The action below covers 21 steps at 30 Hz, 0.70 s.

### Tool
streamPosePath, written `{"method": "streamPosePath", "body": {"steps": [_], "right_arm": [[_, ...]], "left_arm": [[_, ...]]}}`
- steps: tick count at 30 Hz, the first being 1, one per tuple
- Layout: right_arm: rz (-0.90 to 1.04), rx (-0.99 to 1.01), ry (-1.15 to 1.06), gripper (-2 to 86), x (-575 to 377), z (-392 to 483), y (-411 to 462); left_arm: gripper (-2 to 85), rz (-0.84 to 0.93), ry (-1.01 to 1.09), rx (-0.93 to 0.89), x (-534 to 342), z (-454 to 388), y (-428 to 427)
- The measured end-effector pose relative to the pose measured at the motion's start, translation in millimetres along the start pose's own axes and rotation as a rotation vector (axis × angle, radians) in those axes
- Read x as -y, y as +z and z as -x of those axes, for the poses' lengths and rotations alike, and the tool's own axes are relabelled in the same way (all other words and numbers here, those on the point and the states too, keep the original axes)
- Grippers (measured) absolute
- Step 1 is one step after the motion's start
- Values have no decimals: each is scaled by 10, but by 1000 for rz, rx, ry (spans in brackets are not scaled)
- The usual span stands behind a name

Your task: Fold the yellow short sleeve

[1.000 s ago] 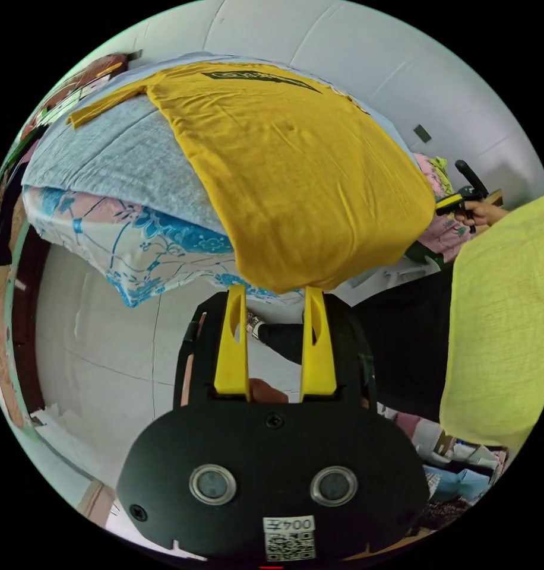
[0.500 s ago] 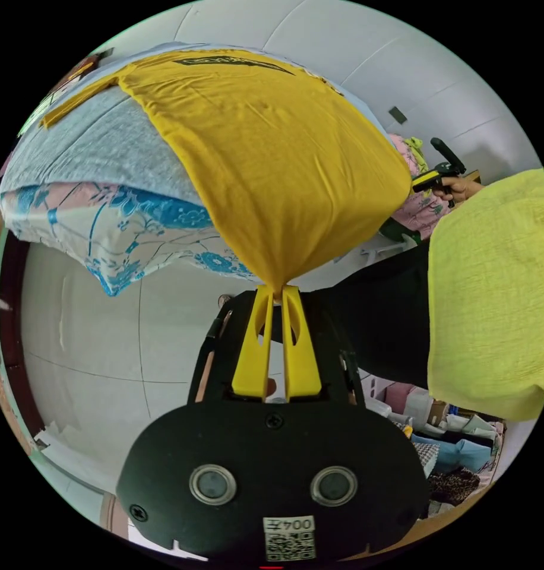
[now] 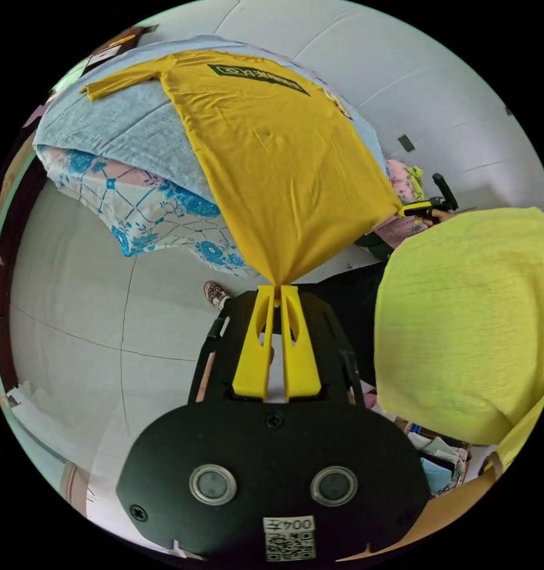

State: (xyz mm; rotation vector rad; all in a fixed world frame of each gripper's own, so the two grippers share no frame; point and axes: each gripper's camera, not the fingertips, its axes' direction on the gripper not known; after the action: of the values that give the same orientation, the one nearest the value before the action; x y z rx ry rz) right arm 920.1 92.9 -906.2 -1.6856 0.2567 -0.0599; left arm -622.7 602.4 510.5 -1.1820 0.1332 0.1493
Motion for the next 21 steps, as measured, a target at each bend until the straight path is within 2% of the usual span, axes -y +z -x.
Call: {"method": "streamPosePath", "body": {"steps": [9,17,21], "right_arm": [[-254,74,-2,-7,-507,82,-1107],[-506,119,55,-6,-533,131,-2149],[-562,74,71,-6,-376,184,-2542]], "left_arm": [[14,-205,-81,-168,83,312,-1024],[16,-407,-55,-237,687,760,-1912],[16,-480,-58,-266,1077,1027,-2230]]}}
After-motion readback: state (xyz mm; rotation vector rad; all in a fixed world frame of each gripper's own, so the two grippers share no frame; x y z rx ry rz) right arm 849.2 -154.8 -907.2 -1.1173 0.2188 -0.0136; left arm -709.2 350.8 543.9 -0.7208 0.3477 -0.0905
